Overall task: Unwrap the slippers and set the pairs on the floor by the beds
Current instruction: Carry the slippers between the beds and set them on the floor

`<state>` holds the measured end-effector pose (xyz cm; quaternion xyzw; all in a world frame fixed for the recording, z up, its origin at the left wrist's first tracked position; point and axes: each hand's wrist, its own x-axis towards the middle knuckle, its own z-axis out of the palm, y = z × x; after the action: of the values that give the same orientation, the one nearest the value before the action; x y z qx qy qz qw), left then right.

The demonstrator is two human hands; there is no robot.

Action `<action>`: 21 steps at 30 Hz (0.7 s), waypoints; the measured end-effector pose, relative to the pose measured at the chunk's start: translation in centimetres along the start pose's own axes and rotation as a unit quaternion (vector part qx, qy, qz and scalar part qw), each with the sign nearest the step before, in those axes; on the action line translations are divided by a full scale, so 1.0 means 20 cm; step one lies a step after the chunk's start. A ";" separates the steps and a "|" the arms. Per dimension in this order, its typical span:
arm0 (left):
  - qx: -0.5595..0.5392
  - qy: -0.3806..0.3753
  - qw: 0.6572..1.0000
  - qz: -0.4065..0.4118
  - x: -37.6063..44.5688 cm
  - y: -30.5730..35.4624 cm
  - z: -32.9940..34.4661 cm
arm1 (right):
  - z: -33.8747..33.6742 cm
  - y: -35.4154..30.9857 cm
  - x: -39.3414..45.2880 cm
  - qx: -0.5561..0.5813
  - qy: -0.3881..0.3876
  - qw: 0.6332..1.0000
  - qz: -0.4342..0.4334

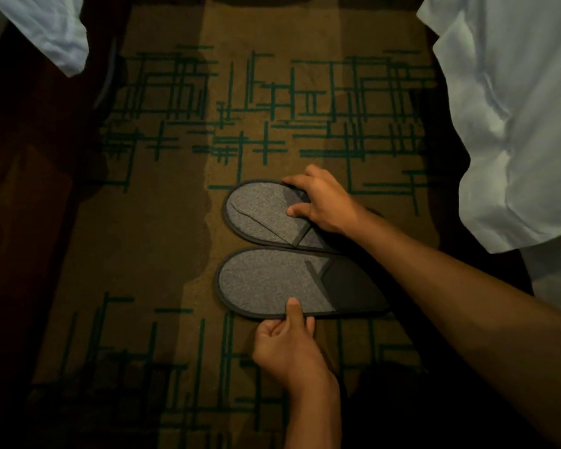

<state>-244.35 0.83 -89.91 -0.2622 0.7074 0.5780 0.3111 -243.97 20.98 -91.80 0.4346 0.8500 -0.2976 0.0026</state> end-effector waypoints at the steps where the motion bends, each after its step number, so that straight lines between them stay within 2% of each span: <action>1: -0.001 0.001 1.000 0.000 0.00 0.00 0.00 | 0.00 0.00 0.00 -0.003 0.004 1.000 -0.001; 7: 0.015 -0.009 1.000 -0.011 0.03 0.02 0.01 | 0.01 -0.02 -0.01 -0.029 0.043 0.999 -0.006; 10: 0.108 -0.032 0.994 -0.014 0.08 0.03 -0.01 | 0.03 -0.03 -0.04 -0.028 0.065 0.997 0.005; 12: 0.200 -0.055 0.978 0.005 0.10 0.04 -0.03 | 0.03 -0.03 -0.05 -0.026 0.079 0.996 0.016; 14: 0.245 -0.064 0.967 0.022 0.10 0.04 -0.05 | 0.05 -0.03 -0.06 -0.024 0.096 0.995 0.027; 21: 0.246 -0.072 0.966 0.017 0.09 0.05 -0.06 | 0.06 -0.04 -0.11 -0.043 0.129 0.990 0.035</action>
<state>-246.45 -0.25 -90.29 -0.1236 0.8080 0.4084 0.4062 -243.60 18.33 -91.83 0.4987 0.8394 -0.2015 -0.0781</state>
